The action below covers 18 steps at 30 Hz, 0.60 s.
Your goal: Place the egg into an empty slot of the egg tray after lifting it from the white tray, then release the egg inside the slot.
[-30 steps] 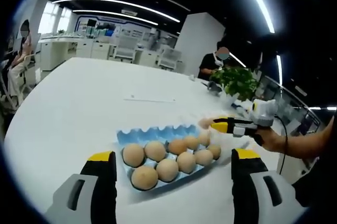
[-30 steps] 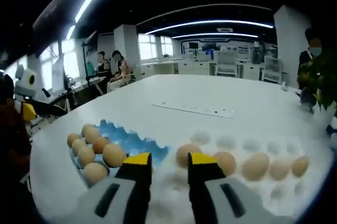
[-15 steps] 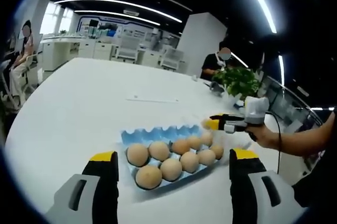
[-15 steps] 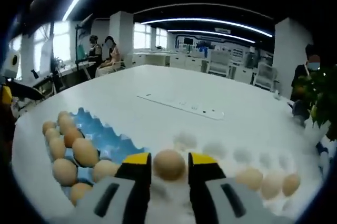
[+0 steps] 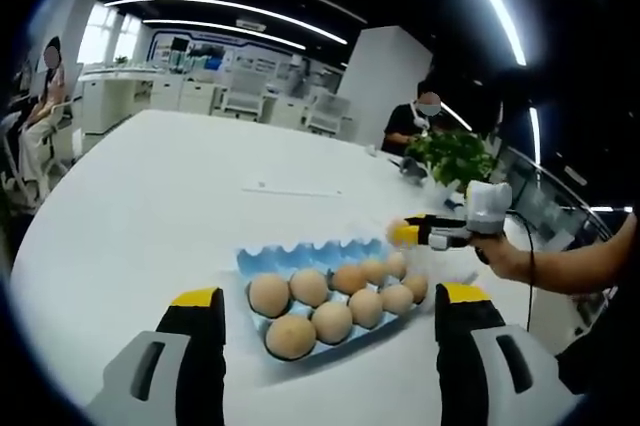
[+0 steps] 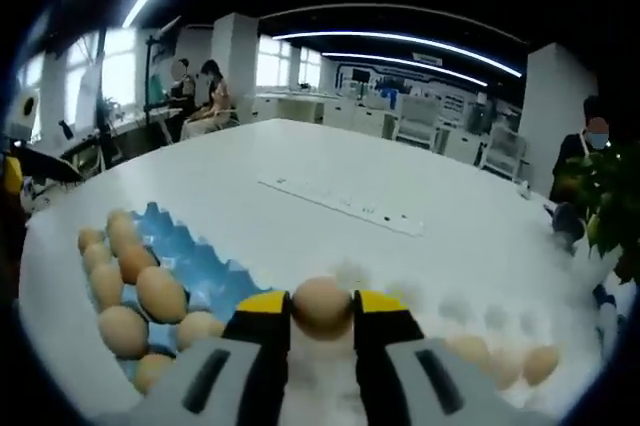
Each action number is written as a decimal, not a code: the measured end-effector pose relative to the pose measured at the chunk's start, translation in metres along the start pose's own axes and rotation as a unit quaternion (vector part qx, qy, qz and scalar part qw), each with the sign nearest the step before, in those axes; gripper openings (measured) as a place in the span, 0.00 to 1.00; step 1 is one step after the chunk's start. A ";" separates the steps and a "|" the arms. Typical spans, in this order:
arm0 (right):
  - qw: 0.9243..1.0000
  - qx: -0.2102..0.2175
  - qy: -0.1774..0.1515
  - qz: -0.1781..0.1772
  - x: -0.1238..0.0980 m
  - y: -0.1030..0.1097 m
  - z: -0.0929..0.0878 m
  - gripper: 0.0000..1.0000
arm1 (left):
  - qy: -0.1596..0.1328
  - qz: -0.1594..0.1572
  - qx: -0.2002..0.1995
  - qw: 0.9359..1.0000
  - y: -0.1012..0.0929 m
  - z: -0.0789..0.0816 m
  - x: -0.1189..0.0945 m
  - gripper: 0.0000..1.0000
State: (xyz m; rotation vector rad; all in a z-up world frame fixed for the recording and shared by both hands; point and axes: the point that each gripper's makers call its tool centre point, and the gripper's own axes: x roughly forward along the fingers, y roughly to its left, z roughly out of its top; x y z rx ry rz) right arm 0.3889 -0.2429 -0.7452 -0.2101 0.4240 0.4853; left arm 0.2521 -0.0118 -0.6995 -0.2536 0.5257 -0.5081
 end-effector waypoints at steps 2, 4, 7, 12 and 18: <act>1.000 0.010 -0.014 0.002 -0.003 0.004 0.014 0.24 | 0.004 -0.002 0.004 1.000 0.001 0.000 0.001 0.86; 1.000 0.004 -0.024 0.006 -0.004 0.010 0.028 0.24 | 0.004 -0.007 0.003 1.000 0.002 0.000 0.002 0.86; 0.998 0.017 -0.043 0.035 0.000 0.031 0.046 0.24 | 0.004 -0.012 0.001 1.000 0.002 0.001 0.002 0.86; 0.995 0.036 -0.059 0.074 0.016 0.075 0.066 0.24 | 0.010 -0.026 0.013 1.000 0.006 0.001 -0.001 0.87; 0.991 0.046 -0.058 0.108 0.031 0.109 0.072 0.24 | 0.009 -0.027 0.021 0.999 0.013 0.006 -0.007 0.87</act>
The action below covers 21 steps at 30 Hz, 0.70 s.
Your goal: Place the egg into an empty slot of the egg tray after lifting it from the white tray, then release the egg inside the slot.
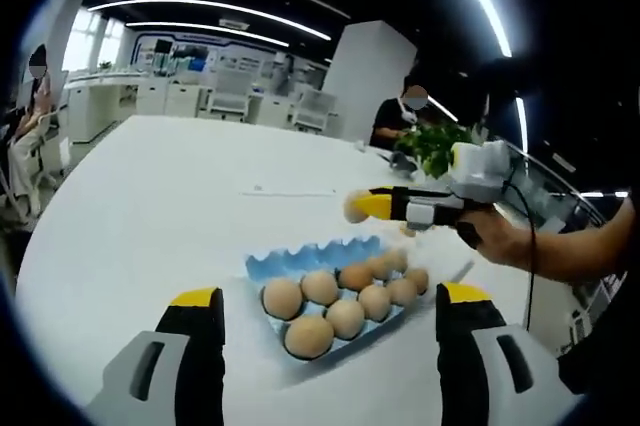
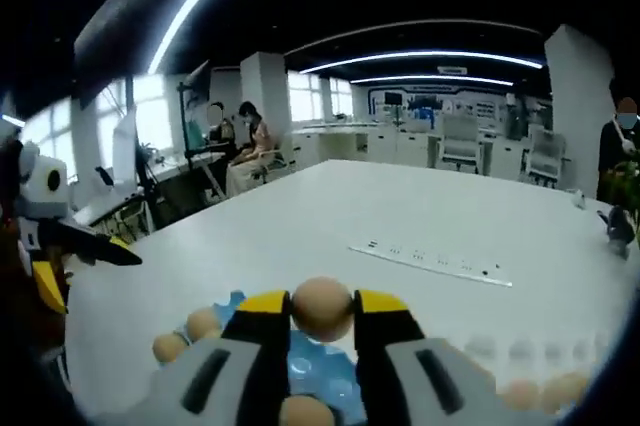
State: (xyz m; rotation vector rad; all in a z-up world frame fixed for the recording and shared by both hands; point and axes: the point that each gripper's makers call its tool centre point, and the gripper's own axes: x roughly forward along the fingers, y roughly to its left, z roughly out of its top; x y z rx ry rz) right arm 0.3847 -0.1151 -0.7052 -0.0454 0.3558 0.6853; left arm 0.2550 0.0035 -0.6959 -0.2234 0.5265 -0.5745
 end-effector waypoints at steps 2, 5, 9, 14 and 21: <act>1.000 0.000 0.002 0.007 0.006 0.009 0.000 0.24 | 0.000 0.002 0.005 1.000 0.003 0.001 -0.002 0.87; 0.999 0.003 0.006 0.041 0.026 0.038 0.001 0.24 | -0.004 0.003 0.006 1.000 0.012 0.004 -0.007 0.87; 0.996 0.021 0.022 0.079 0.054 0.073 -0.006 0.24 | -0.005 0.002 0.005 1.000 0.020 0.004 -0.013 0.88; 0.994 0.022 0.041 0.098 0.070 0.088 -0.018 0.24 | -0.004 0.004 -0.001 1.000 0.026 0.002 -0.015 0.88; 0.991 0.033 0.063 0.115 0.082 0.097 -0.035 0.24 | -0.010 0.010 -0.004 1.000 0.029 0.005 -0.015 0.88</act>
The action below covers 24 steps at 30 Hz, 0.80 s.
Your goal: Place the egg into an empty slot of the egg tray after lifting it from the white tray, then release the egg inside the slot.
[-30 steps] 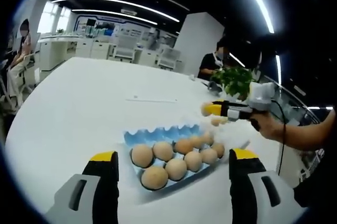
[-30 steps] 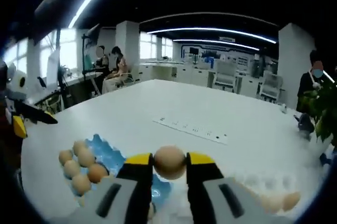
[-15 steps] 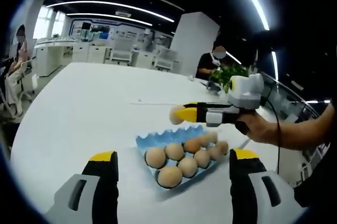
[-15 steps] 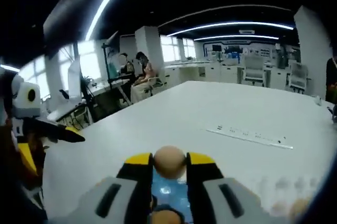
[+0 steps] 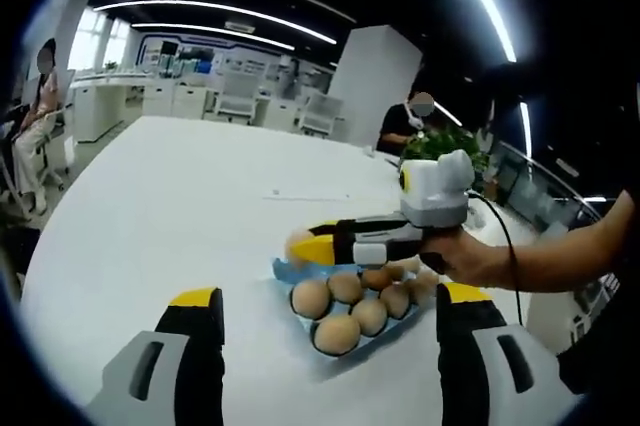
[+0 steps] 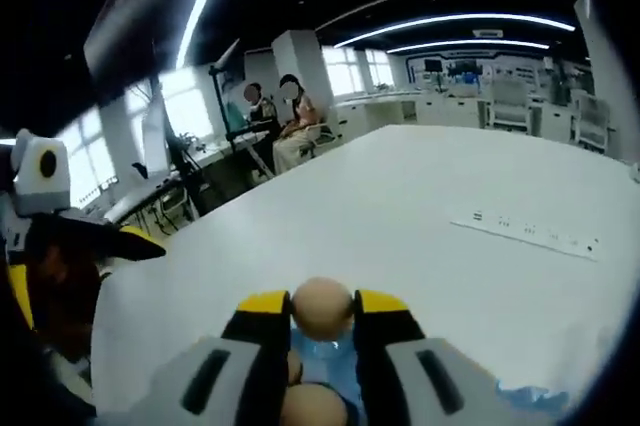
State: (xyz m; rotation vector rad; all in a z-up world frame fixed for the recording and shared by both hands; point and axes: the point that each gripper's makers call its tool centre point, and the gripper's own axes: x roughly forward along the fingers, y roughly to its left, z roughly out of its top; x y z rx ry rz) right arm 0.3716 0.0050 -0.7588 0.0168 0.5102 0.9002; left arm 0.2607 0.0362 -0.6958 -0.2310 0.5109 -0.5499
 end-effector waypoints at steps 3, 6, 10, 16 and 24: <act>1.000 -0.003 0.012 0.008 0.005 0.003 -0.007 0.24 | -0.001 0.002 -0.004 1.000 0.002 0.001 0.001 0.87; 1.000 -0.004 0.021 0.012 0.007 0.004 -0.012 0.24 | -0.001 0.004 -0.005 1.000 0.004 0.001 0.001 0.87; 0.999 -0.006 0.031 0.018 0.008 0.005 -0.020 0.25 | 0.000 0.007 -0.007 1.000 0.006 0.000 0.002 0.87; 0.999 0.011 0.029 0.033 0.009 0.007 -0.020 0.25 | 0.000 0.005 -0.012 1.000 0.005 -0.001 0.003 0.86; 0.999 0.000 0.035 0.035 0.008 0.007 -0.020 0.25 | -0.004 0.005 -0.015 1.000 0.005 0.001 0.003 0.86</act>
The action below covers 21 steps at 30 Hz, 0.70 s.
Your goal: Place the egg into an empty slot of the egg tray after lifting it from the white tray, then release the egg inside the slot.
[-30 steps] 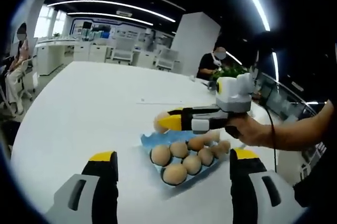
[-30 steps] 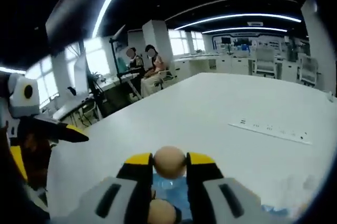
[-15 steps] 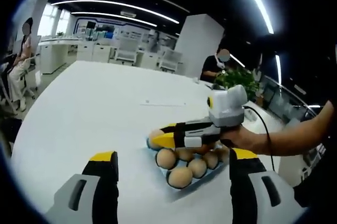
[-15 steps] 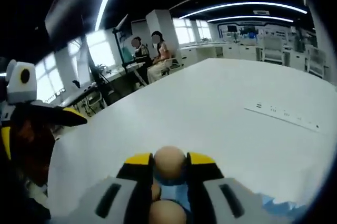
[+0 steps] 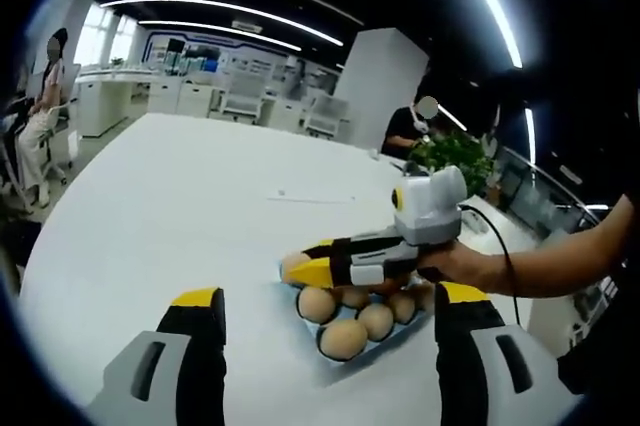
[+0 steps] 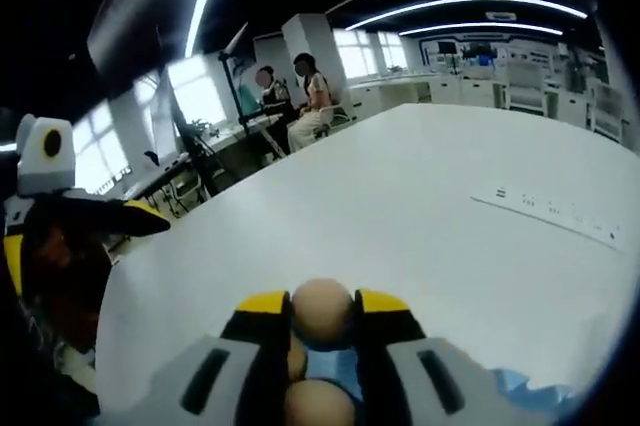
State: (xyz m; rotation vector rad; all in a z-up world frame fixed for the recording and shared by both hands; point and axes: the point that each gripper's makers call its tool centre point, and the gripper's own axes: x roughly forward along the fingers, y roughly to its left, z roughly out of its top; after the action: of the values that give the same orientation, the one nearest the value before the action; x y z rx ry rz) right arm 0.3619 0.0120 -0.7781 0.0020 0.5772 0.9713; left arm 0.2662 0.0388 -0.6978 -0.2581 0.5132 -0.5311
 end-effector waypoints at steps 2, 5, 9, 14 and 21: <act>1.000 0.000 0.001 0.000 0.000 0.000 0.000 0.25 | 0.001 0.003 0.003 1.000 0.001 0.000 0.000 0.86; 1.000 -0.003 0.001 -0.002 -0.001 -0.001 -0.001 0.24 | 0.002 0.001 0.008 1.000 -0.001 -0.001 0.000 0.86; 1.000 -0.005 0.000 -0.004 -0.003 -0.003 -0.001 0.24 | 0.004 0.000 0.006 1.000 -0.002 -0.002 0.002 0.86; 1.000 -0.005 -0.003 -0.005 -0.007 -0.004 -0.002 0.24 | 0.003 -0.002 0.009 1.000 -0.005 0.000 0.002 0.86; 0.999 -0.021 -0.010 -0.027 -0.027 -0.012 -0.004 0.24 | 0.001 -0.005 0.011 1.000 -0.008 0.002 0.002 0.86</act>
State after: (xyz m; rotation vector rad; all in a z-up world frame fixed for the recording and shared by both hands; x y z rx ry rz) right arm 0.3578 -0.0172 -0.7718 -0.0412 0.5369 0.9295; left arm 0.2657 0.0315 -0.6943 -0.2400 0.5077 -0.5460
